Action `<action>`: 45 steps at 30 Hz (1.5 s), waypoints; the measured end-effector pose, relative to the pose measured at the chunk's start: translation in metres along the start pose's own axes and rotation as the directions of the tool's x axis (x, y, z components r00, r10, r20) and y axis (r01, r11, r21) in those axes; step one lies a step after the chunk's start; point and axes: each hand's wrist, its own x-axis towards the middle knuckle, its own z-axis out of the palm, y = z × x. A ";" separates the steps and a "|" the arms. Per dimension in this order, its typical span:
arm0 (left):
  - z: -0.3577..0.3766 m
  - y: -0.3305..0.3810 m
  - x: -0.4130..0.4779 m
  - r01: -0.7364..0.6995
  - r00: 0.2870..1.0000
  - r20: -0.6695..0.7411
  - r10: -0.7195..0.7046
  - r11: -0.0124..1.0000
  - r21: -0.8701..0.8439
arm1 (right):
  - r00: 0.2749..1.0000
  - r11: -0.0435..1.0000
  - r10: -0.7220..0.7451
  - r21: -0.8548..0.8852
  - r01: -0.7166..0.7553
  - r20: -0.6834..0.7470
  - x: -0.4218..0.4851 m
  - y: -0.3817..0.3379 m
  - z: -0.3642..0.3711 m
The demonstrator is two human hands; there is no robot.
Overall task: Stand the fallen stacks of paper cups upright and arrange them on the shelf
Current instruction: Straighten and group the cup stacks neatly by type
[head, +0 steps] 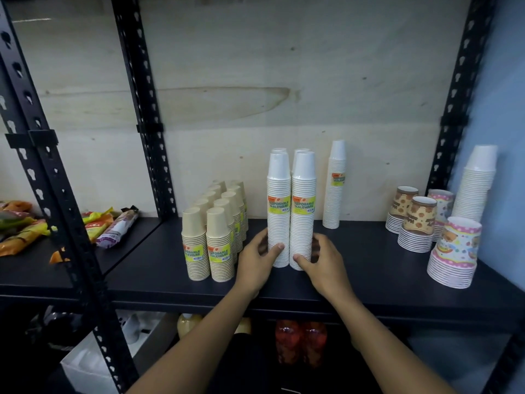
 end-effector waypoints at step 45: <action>0.202 0.095 0.071 -0.158 0.986 -0.005 0.165 0.949 0.272 | 0.905 0.925 -0.002 -0.344 -0.159 -0.425 0.040 0.003 -0.268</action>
